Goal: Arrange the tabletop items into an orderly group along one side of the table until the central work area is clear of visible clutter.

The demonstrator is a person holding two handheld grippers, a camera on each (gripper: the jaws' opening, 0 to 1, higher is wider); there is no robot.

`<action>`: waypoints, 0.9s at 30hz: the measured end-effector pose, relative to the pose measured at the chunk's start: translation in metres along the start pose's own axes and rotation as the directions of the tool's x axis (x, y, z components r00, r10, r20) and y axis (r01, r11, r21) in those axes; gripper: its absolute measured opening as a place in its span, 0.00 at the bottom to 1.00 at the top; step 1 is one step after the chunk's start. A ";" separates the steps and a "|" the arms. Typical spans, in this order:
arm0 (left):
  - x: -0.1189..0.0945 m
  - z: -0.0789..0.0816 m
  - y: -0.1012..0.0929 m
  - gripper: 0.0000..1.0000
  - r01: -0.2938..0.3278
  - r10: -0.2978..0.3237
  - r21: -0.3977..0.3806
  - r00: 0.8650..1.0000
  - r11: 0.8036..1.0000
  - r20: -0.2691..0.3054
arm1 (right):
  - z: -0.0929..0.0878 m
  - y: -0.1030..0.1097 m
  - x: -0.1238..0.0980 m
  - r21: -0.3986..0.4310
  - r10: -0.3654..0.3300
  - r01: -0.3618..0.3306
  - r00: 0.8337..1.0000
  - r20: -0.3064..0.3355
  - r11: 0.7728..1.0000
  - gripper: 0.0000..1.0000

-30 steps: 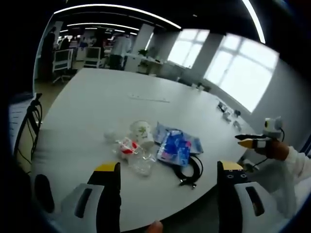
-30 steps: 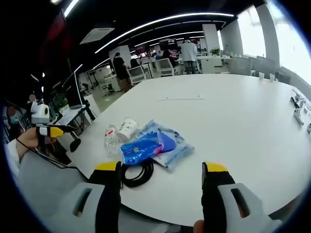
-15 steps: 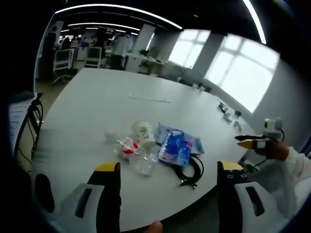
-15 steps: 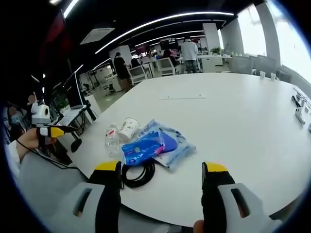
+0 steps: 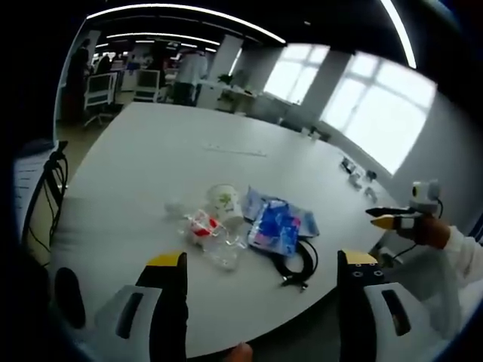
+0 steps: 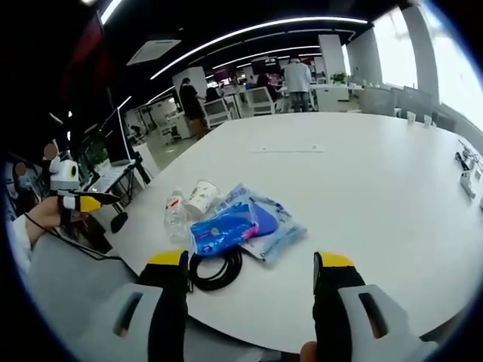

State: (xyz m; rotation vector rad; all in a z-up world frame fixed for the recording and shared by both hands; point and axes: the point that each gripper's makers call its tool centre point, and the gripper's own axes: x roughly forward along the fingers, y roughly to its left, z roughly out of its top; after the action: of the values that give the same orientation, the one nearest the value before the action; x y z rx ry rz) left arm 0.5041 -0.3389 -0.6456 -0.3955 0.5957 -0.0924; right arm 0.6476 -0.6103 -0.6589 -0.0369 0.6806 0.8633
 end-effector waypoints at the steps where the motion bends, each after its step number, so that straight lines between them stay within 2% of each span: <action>1: 0.000 -0.001 -0.001 0.79 0.000 0.000 0.006 1.000 1.000 -0.004 | 0.000 0.001 0.001 -0.005 0.001 -0.001 1.000 -0.003 1.000 0.65; 8: 0.000 0.001 -0.006 0.79 0.023 -0.023 0.016 1.000 1.000 -0.018 | 0.011 0.007 0.011 -0.040 0.008 -0.009 1.000 -0.011 0.999 0.65; 14: 0.000 0.006 0.000 0.80 0.030 -0.029 0.028 0.999 0.999 -0.031 | 0.021 0.013 0.014 -0.046 0.004 -0.004 1.000 -0.002 0.999 0.65; 18: -0.001 0.007 0.002 0.79 0.038 -0.036 0.036 0.999 0.999 -0.037 | 0.024 0.017 0.014 -0.097 0.000 -0.001 1.000 -0.014 0.995 0.65; 24: 0.002 0.005 0.008 0.80 0.032 -0.031 0.018 0.999 0.999 -0.045 | 0.031 0.014 0.009 -0.112 0.008 -0.009 1.000 -0.012 0.994 0.65; 27: 0.004 0.006 0.010 0.80 0.030 -0.029 0.008 0.999 1.000 -0.039 | 0.030 0.009 0.012 -0.118 0.012 -0.015 1.000 -0.026 0.993 0.65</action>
State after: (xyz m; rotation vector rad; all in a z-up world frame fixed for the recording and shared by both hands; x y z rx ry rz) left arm 0.5108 -0.3289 -0.6468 -0.3954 0.6274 -0.1310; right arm 0.6623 -0.5870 -0.6401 -0.1501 0.6529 0.9169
